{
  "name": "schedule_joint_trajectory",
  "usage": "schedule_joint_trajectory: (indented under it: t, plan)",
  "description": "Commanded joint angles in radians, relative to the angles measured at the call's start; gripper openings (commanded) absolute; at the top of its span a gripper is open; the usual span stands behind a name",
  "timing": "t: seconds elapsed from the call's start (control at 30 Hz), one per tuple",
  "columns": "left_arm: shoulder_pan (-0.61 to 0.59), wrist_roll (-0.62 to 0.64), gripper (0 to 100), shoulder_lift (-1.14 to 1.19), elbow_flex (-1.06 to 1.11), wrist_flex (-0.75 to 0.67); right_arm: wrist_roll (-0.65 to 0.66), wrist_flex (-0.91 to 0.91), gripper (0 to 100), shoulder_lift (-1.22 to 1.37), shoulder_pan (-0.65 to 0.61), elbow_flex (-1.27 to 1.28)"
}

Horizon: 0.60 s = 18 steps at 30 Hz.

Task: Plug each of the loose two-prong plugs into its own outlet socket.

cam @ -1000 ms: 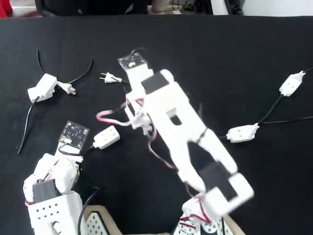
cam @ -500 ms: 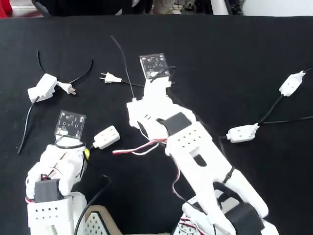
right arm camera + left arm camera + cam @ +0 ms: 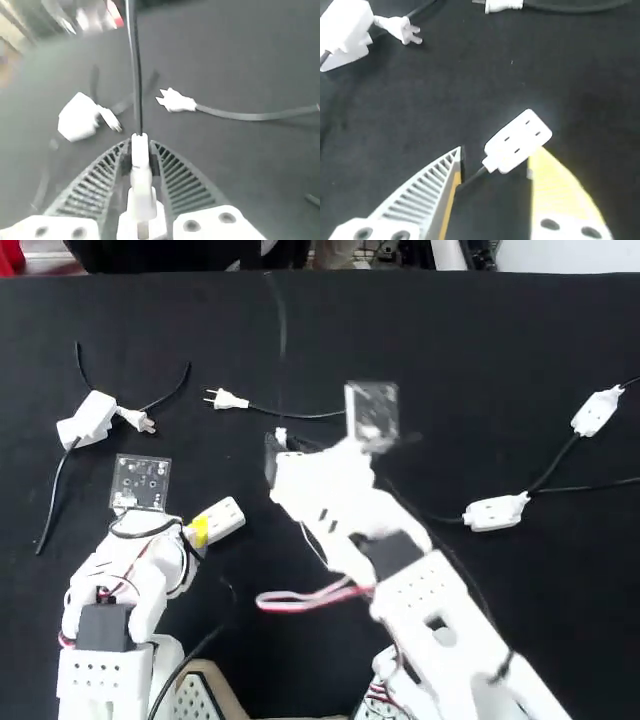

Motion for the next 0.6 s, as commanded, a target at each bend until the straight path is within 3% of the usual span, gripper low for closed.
schedule_joint_trajectory:
  t: [0.0, 0.3, 0.47, 0.57]
  plan:
    - [0.048, 0.029, 27, -0.009, -0.074, -0.005, -0.023, -0.192, 1.2, -0.180, 0.006, 0.134]
    - [0.206, 0.029, 27, -0.068, -0.119, -0.003, -0.044, -0.230, 1.2, -0.292, 0.005, 0.213]
    - [0.309, 0.060, 27, -0.272, -0.168, 0.095, -0.044, -0.230, 1.2, -0.292, 0.003, 0.222]
    - [0.349, 0.061, 27, -0.261, -0.176, 0.110, -0.046, -0.230, 1.2, -0.292, -0.044, 0.232]
